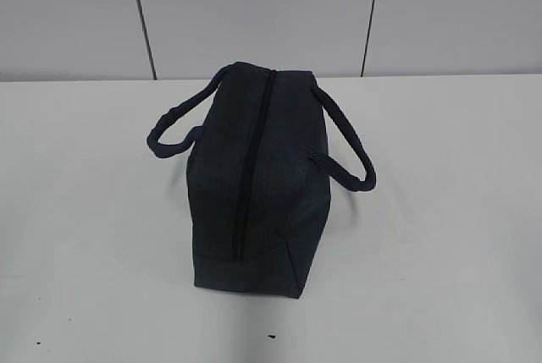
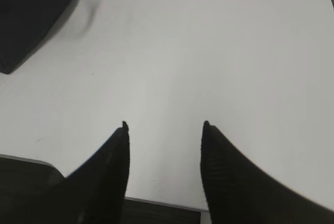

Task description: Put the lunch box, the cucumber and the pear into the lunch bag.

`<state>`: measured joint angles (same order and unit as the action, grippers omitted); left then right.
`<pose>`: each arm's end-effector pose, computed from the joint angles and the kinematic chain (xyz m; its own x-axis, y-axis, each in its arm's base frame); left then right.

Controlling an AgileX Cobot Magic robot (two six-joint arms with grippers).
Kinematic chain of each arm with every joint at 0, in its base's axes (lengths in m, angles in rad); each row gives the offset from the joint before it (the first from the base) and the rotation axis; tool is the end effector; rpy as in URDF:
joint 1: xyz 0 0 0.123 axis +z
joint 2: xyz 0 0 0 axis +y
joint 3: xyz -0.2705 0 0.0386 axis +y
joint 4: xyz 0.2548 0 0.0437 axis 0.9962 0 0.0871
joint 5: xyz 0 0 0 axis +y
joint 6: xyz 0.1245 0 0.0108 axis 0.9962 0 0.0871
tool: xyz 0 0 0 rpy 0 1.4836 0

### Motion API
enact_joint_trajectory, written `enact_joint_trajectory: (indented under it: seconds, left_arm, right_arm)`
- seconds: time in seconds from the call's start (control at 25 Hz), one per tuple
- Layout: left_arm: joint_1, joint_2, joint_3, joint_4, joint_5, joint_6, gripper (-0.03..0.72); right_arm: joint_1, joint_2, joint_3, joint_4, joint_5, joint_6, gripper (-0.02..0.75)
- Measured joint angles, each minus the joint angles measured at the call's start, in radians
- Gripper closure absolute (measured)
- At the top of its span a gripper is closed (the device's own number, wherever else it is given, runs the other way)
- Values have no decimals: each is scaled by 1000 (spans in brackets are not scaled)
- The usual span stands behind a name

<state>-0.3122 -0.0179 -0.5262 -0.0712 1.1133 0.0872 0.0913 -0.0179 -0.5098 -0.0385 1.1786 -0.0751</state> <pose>0.0306 -0.0183 0.2683 -0.4196 0.1938 -0.8868 0.3843 0.9230 0.0199 0.0328 -0.0015 0.2560 -0.5242 -0.1380 -0.8403 -0.1086 0.9896 -0.0948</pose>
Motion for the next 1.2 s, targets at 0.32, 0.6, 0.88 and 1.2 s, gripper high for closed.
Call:
enact_joint_trajectory:
  seconds: [0.32,0.6,0.88,1.2]
  left_arm:
    - [0,0,0,0,0,0,372]
    - [0,0,0,0,-1,0,414]
    - [28,0,0,0,-1,0,429]
    - [277,0,0,0,-2,0,438]
  right_arm:
    - [0,0,10,2,-18,-4,380]
    - [0,0,10,2,-20,-4,380]
    - [0,0,10,2,-22,-4,380]
    - [0,0,10,4,-24,-4,380]
